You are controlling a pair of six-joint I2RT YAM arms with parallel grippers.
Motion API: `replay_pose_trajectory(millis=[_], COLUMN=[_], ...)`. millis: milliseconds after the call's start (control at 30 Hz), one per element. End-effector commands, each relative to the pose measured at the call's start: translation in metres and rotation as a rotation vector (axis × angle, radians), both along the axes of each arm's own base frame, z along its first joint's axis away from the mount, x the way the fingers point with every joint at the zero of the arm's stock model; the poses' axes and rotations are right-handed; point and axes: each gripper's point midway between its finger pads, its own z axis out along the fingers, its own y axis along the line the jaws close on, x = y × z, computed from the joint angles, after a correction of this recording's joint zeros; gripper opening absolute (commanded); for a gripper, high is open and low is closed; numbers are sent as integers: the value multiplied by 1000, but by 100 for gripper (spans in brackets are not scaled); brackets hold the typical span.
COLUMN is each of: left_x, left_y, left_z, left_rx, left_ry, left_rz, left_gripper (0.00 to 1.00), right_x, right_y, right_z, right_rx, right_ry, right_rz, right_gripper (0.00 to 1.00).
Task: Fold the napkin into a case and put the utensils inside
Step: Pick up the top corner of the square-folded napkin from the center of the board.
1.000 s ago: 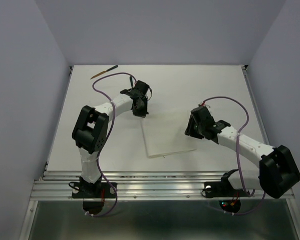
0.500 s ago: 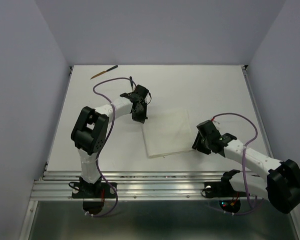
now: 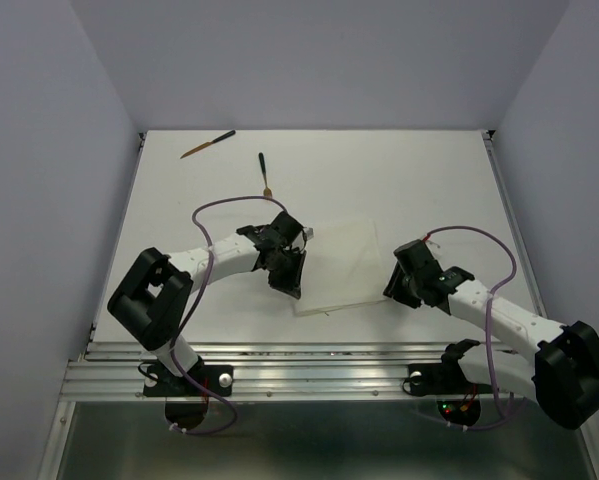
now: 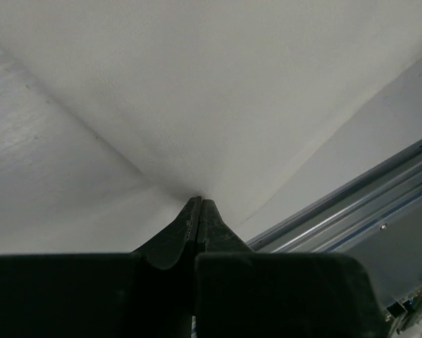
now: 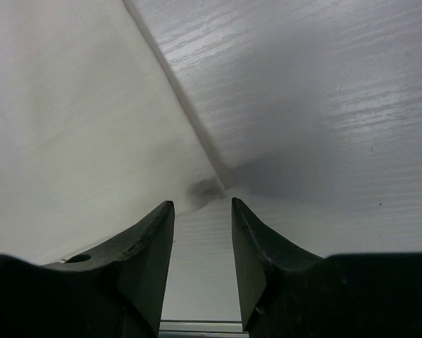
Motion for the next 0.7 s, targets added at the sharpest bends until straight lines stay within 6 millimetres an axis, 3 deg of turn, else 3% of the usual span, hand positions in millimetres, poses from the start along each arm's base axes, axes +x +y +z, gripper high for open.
replay_pose_trajectory(millis=[0, 300, 500, 667], left_x=[-15, -29, -29, -27], left_y=[-12, -1, 7, 5], left_z=[4, -23, -38, -22], left_rx=[-91, -23, 38, 16], left_ry=[48, 111, 120, 93], left_rz=[-29, -37, -38, -48], left_gripper=[0, 0, 0, 0], right_x=[11, 15, 12, 17], right_y=[1, -5, -4, -1], right_z=[8, 6, -7, -5], right_rx=[11, 15, 33, 51], right_ry=[-42, -23, 6, -10], right_rz=[-20, -25, -14, -10], right_gripper=[44, 44, 41, 38])
